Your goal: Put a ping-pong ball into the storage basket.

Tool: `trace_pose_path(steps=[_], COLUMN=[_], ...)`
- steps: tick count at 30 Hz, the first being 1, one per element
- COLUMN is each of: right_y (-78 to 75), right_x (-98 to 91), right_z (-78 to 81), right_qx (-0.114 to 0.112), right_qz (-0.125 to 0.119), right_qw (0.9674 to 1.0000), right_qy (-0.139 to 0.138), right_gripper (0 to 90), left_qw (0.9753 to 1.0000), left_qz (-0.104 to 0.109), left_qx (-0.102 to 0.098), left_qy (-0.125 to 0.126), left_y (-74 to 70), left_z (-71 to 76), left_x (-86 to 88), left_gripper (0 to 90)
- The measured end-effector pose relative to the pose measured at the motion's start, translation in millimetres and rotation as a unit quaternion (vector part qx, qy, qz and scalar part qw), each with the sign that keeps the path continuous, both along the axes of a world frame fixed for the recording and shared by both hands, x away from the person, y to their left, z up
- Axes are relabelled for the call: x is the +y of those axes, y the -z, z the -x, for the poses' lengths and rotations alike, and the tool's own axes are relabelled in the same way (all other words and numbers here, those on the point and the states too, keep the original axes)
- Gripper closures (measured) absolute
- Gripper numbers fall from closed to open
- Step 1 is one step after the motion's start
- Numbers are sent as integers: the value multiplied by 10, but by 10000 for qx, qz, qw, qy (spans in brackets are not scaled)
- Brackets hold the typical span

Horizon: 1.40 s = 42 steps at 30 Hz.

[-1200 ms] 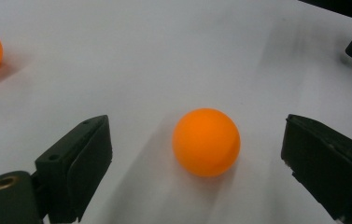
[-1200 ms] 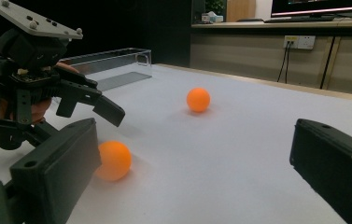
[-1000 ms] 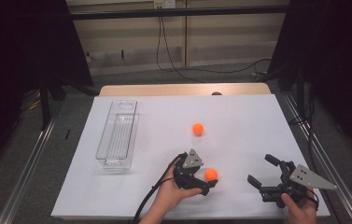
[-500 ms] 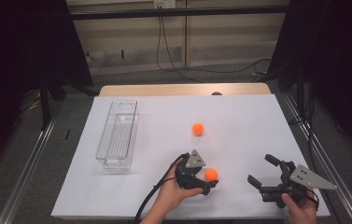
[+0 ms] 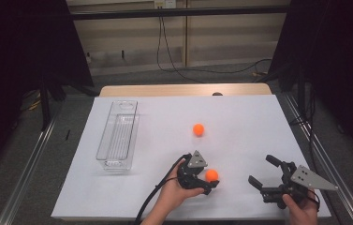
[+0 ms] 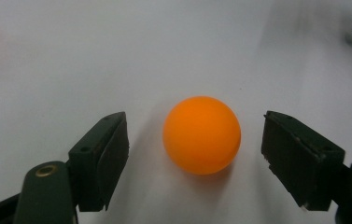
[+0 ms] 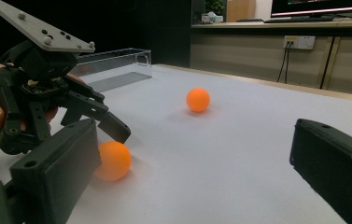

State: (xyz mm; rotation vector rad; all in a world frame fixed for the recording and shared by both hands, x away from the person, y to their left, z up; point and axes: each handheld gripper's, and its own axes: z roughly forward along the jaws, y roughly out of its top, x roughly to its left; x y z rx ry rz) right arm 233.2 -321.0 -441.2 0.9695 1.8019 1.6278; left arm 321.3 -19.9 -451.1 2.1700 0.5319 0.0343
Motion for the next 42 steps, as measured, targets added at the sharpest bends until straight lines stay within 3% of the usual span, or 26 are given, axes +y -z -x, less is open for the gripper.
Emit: trace_pose_path(steps=[33, 42], right_y=[4, 3], right_x=[3, -5], right_z=[-4, -3], right_qx=[11, 4], right_qz=[4, -2], right_qw=[10000, 10000], right_qy=[-4, 3], right_gripper=[14, 14], left_qw=[9994, 9987], left_qz=[-299, -469], left_qx=[128, 117], left_qy=[140, 160], left_y=[6, 11], left_z=[-70, -83], left_x=[-121, -132], left_gripper=[352, 398])
